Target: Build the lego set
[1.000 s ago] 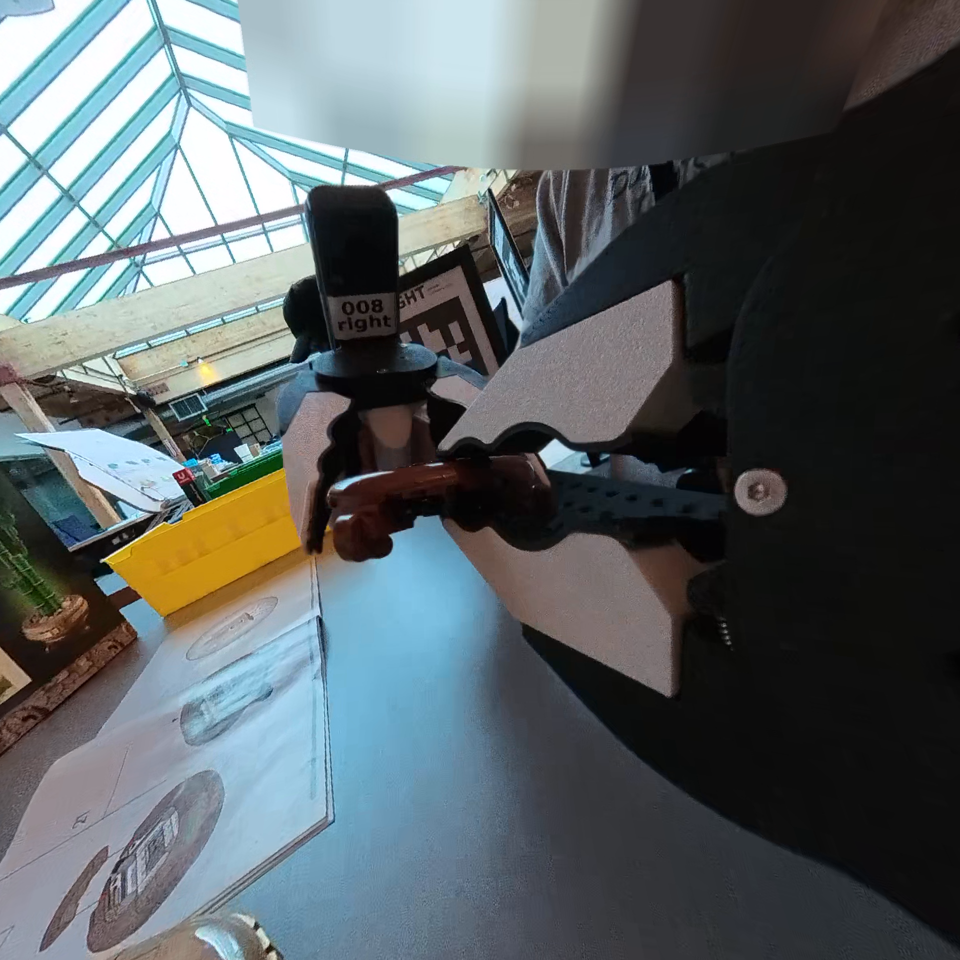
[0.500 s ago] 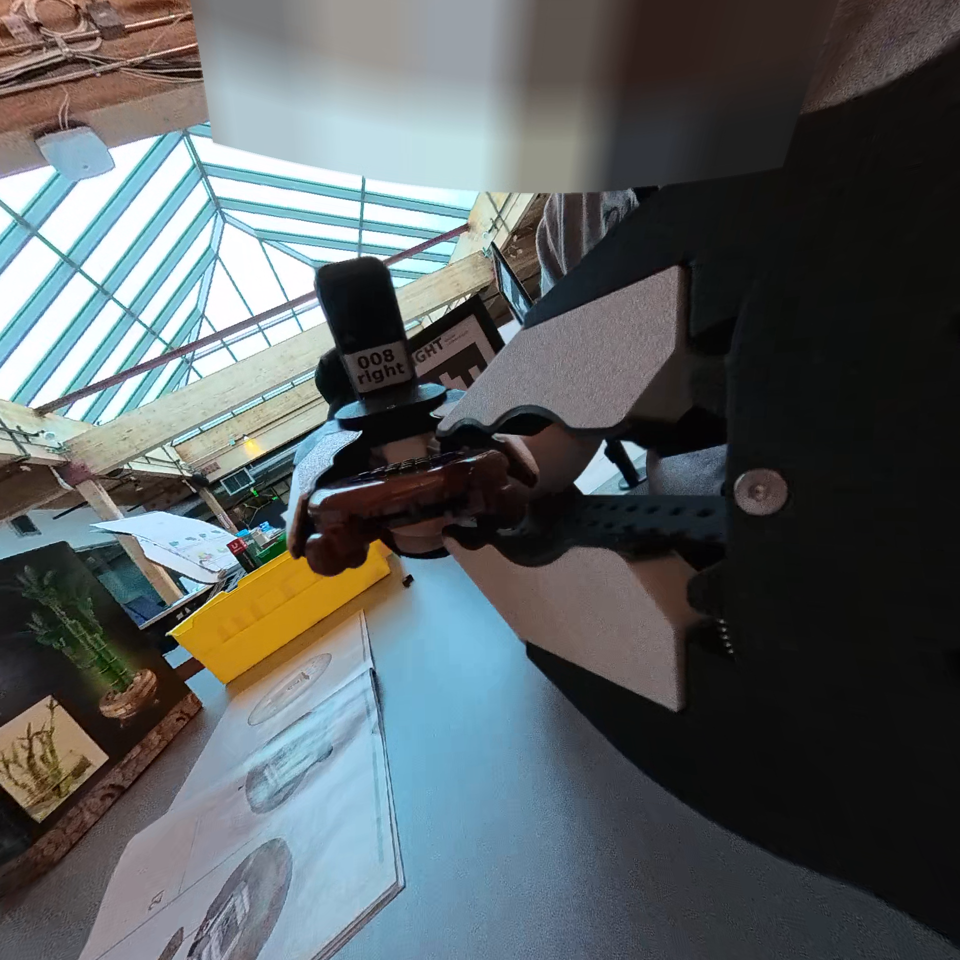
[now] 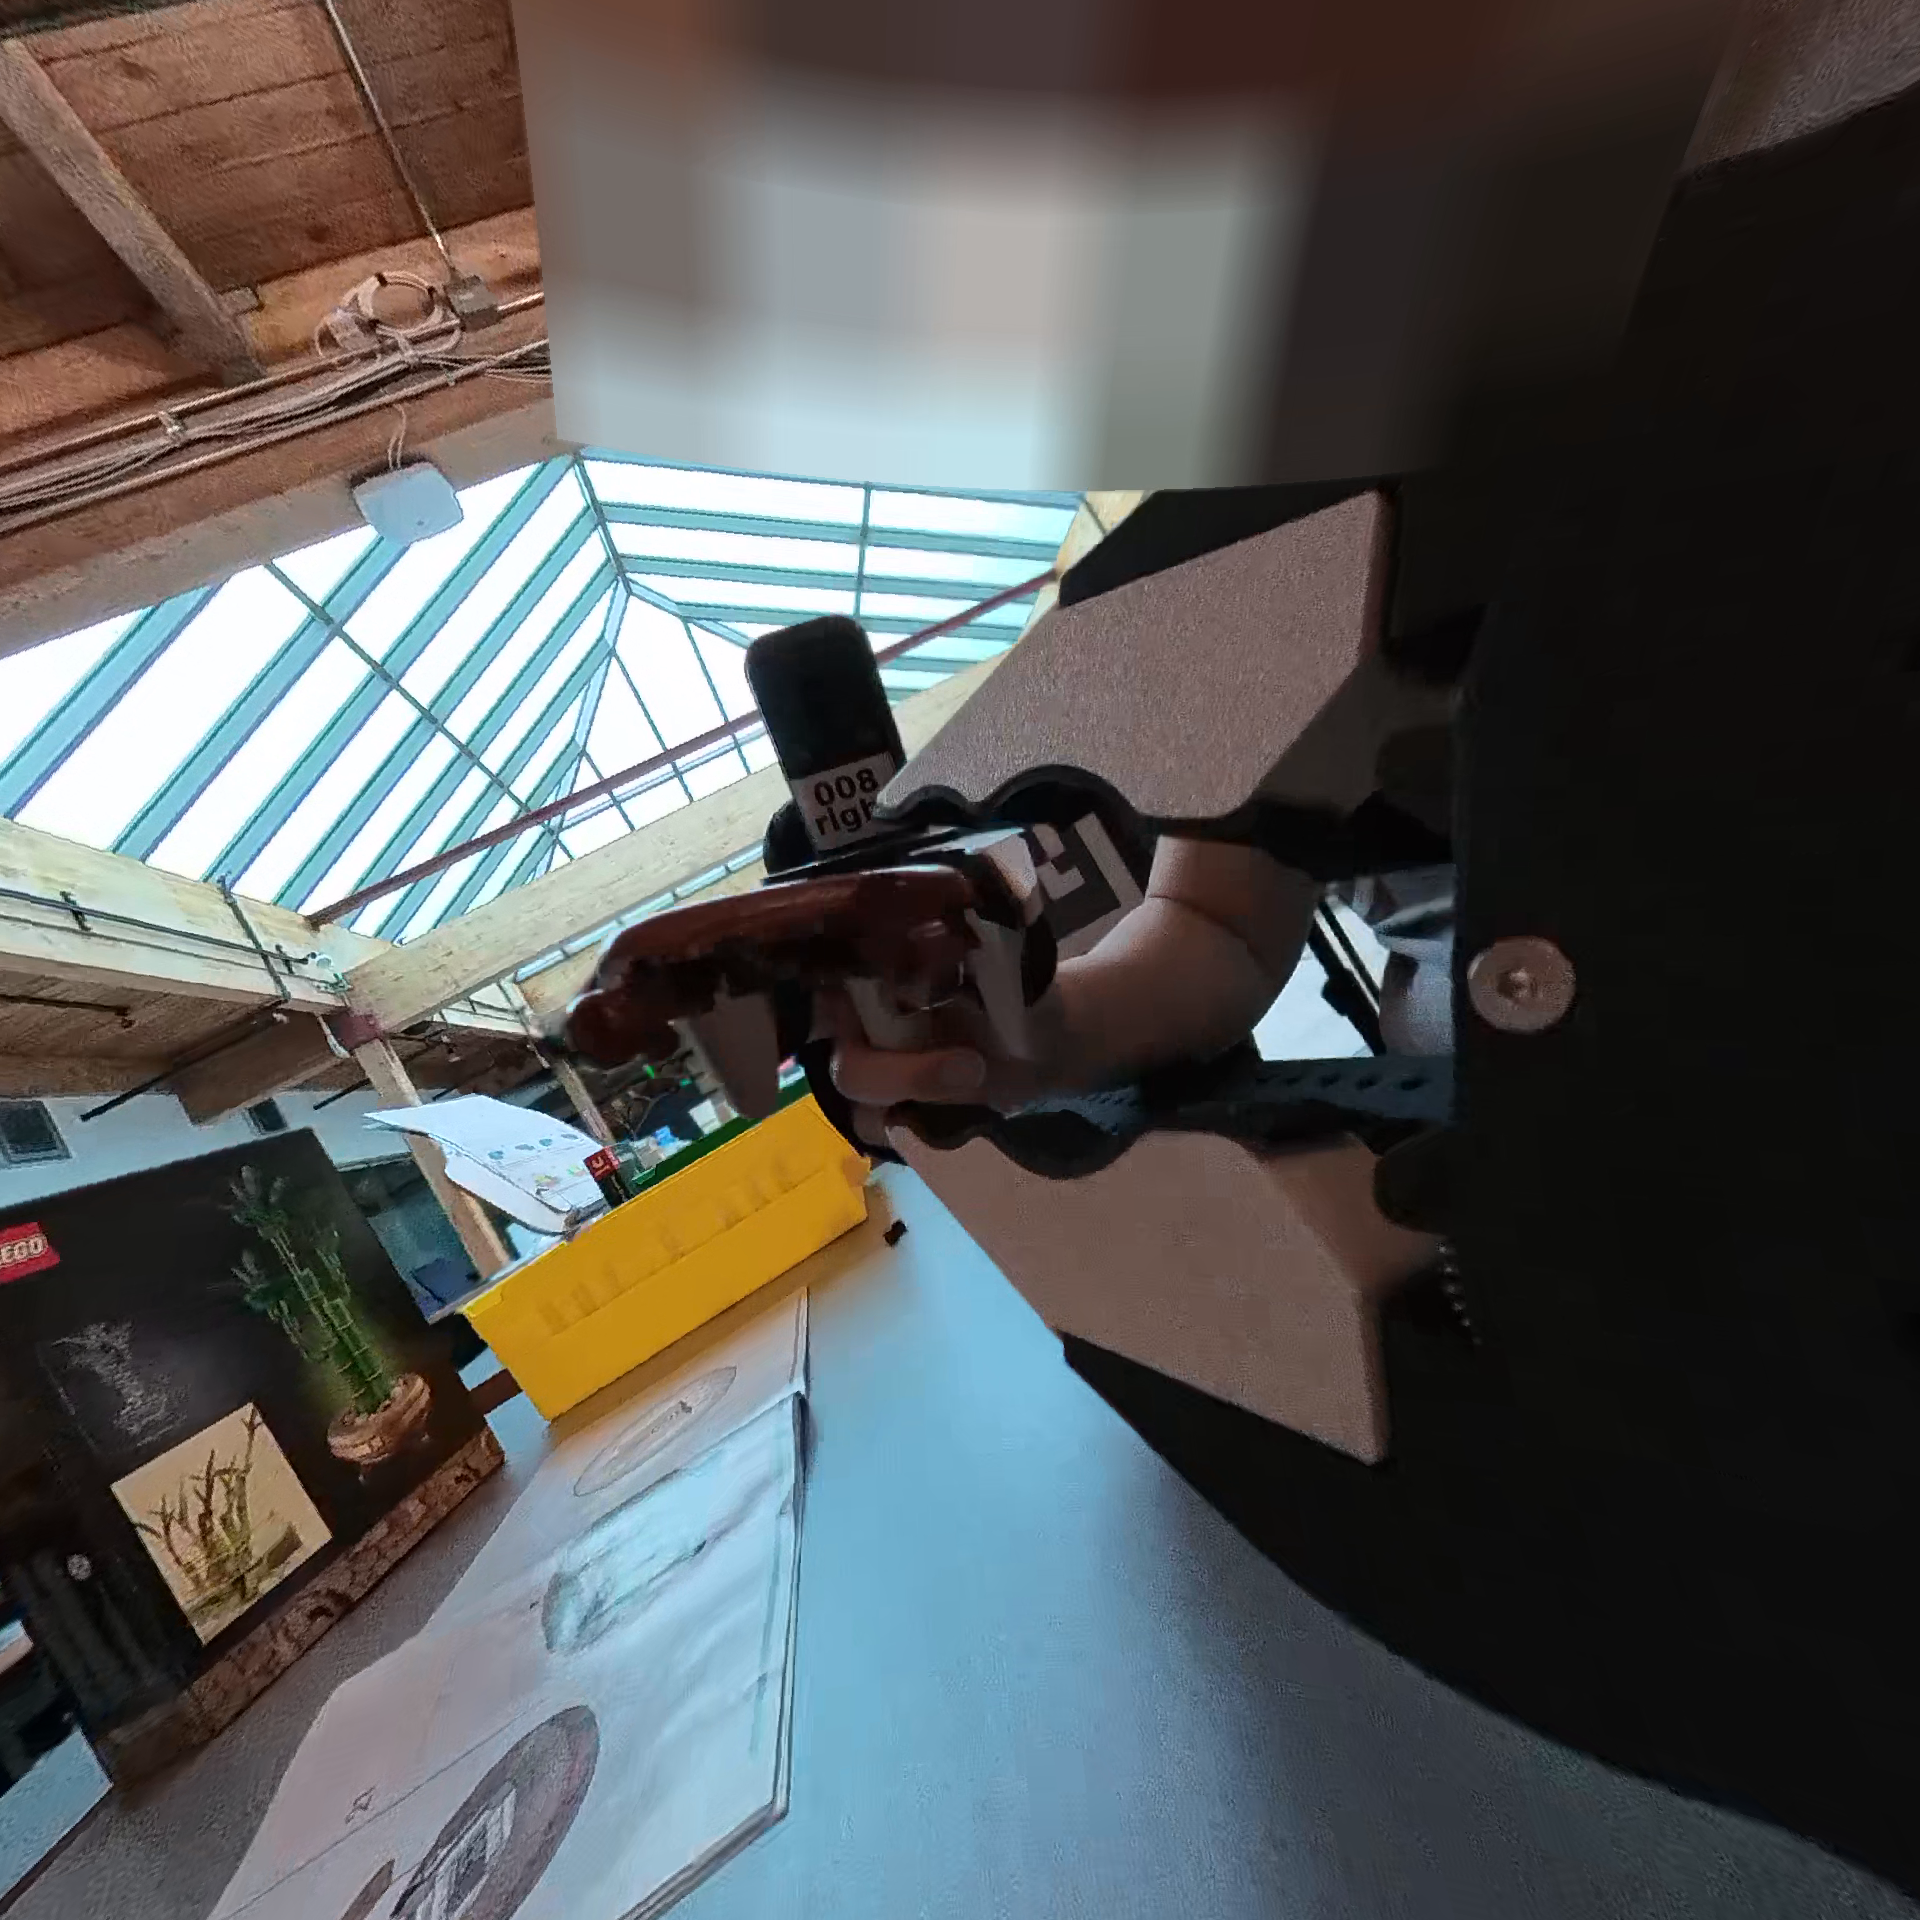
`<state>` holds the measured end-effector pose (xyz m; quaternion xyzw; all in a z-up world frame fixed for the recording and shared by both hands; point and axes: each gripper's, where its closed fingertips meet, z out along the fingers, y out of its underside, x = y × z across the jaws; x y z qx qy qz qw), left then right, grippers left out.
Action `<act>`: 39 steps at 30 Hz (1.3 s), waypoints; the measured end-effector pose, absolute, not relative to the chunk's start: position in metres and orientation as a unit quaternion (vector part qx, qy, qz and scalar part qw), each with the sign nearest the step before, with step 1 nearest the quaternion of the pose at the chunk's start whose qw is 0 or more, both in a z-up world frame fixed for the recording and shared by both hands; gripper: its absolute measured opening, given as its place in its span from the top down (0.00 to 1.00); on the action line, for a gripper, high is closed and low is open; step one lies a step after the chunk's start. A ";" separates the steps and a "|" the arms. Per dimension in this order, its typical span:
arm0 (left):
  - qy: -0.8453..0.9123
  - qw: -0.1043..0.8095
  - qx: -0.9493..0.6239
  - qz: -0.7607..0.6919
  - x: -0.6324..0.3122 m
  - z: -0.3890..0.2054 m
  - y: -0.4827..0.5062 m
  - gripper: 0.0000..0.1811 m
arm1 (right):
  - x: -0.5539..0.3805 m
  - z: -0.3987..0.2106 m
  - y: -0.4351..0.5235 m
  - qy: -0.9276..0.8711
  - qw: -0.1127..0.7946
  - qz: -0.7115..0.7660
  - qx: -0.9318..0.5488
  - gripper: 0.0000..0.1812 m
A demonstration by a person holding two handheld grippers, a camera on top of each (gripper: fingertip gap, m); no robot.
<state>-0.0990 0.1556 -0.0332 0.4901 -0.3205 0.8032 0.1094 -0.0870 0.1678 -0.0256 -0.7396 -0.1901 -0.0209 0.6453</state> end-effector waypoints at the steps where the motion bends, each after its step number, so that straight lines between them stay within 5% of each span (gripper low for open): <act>1: -0.314 0.115 0.486 0.808 -0.099 -0.031 0.153 0.72 | -0.088 -0.025 0.168 -0.192 0.647 -0.024 -0.738 0.51; 6: -0.280 0.100 0.465 0.834 -0.098 -0.020 0.148 0.85 | -0.089 -0.016 0.170 -0.192 0.663 -0.061 -0.721 0.51; 13: -0.217 0.059 0.453 0.863 -0.096 -0.010 0.155 0.77 | -0.084 -0.011 0.174 -0.166 0.674 -0.128 -0.708 0.51; 19: -0.223 0.062 0.457 0.859 -0.096 -0.016 0.146 0.92 | -0.082 -0.012 0.176 -0.168 0.663 -0.190 -0.705 0.51; 39: -0.308 0.038 0.481 0.820 -0.099 -0.023 0.145 0.92 | -0.079 -0.022 0.176 -0.123 0.668 -0.122 -0.724 0.51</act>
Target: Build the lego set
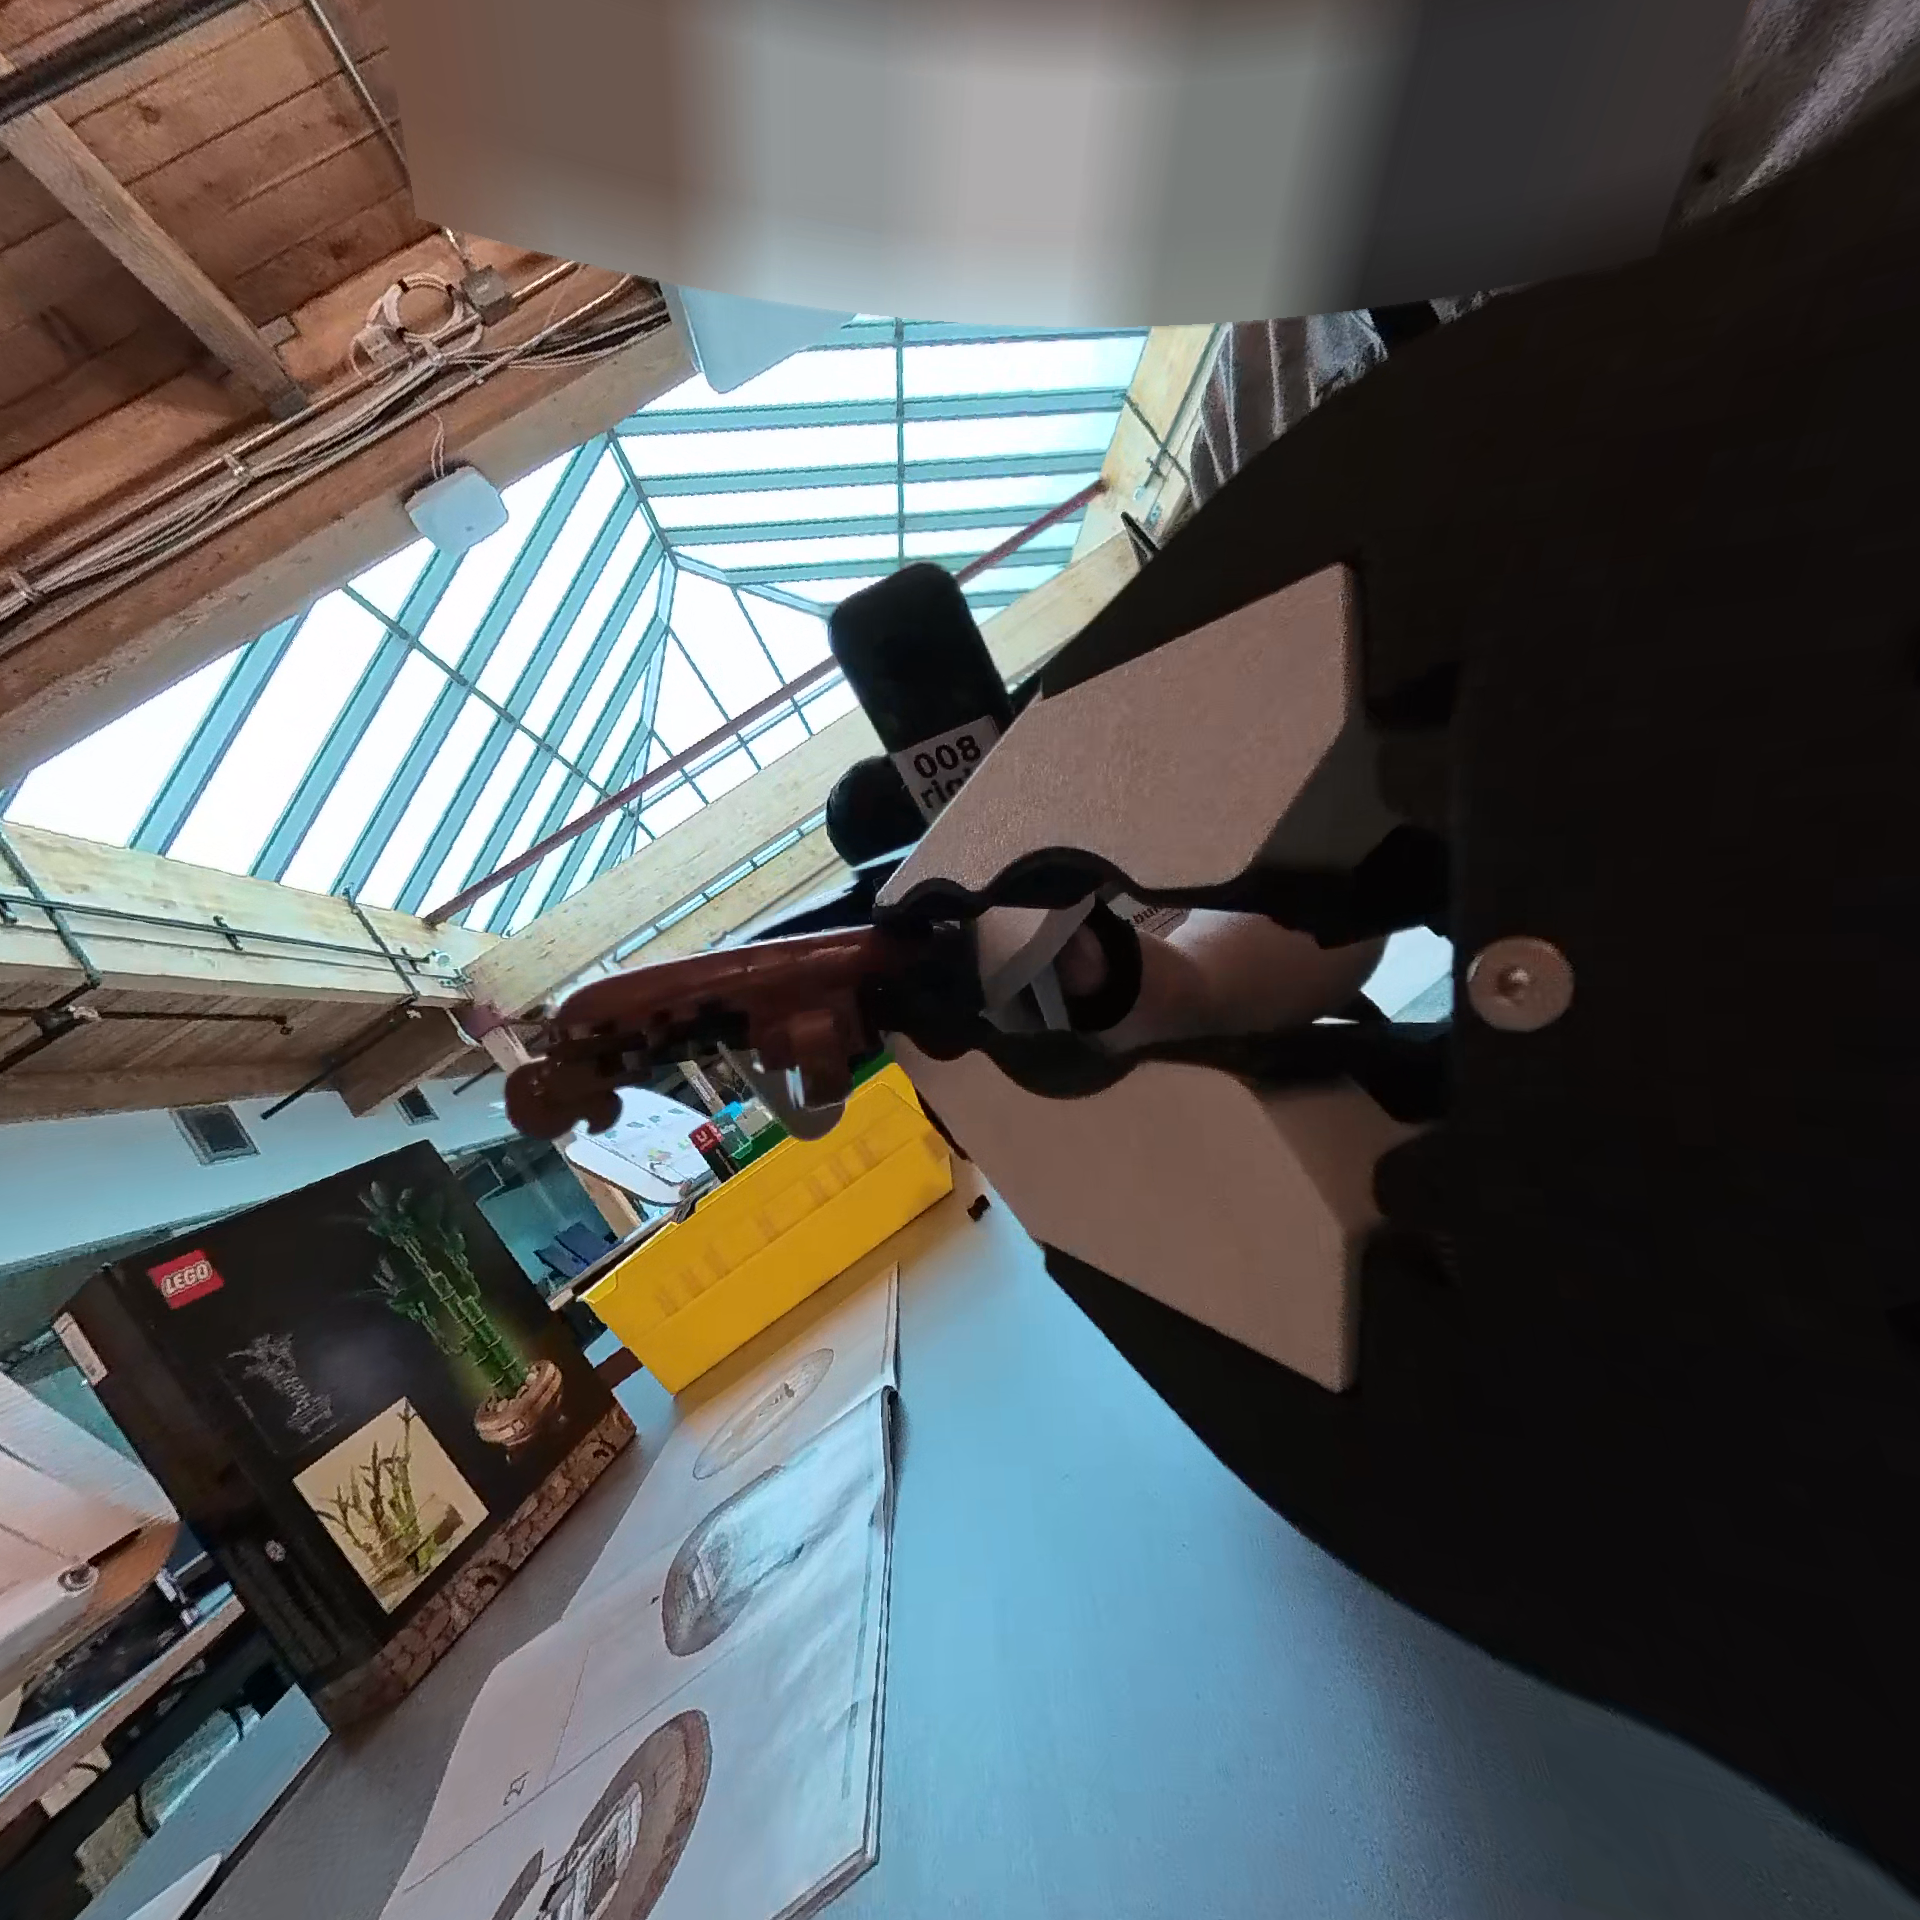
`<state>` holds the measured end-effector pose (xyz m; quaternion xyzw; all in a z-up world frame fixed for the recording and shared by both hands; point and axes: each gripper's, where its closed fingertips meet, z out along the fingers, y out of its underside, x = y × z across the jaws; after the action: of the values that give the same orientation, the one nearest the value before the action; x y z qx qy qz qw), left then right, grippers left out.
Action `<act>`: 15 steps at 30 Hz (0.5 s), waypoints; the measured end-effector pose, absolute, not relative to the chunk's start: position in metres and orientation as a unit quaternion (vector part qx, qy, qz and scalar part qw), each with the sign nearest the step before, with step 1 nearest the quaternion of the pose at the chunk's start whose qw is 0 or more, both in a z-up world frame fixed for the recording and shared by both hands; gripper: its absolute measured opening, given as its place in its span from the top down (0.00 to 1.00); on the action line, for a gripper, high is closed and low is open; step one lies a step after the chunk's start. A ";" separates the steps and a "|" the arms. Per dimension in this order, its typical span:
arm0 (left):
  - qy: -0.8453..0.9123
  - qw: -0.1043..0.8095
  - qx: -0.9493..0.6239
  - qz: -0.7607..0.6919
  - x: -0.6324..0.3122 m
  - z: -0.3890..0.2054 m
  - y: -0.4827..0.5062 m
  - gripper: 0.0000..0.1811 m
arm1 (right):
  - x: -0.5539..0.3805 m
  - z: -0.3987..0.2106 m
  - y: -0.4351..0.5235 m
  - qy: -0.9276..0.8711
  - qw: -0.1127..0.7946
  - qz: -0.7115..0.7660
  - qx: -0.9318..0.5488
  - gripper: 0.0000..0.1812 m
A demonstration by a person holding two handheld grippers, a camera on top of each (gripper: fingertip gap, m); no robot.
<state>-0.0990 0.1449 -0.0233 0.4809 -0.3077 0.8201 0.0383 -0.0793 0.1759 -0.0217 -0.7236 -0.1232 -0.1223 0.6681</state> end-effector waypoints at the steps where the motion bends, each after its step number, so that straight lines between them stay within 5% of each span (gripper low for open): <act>1: -0.309 0.039 0.482 0.819 -0.099 -0.023 0.145 0.92 | -0.080 -0.022 0.176 -0.124 0.669 -0.120 -0.723 0.51; 15: -0.290 0.095 0.505 0.807 -0.111 -0.035 0.153 0.92 | -0.088 -0.035 0.175 -0.101 0.664 -0.024 -0.740 0.48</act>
<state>-0.1109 0.1531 -0.0351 0.5055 -0.2897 0.8072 0.0949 -0.0878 0.1752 -0.0353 -0.7402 -0.1013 -0.0237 0.6643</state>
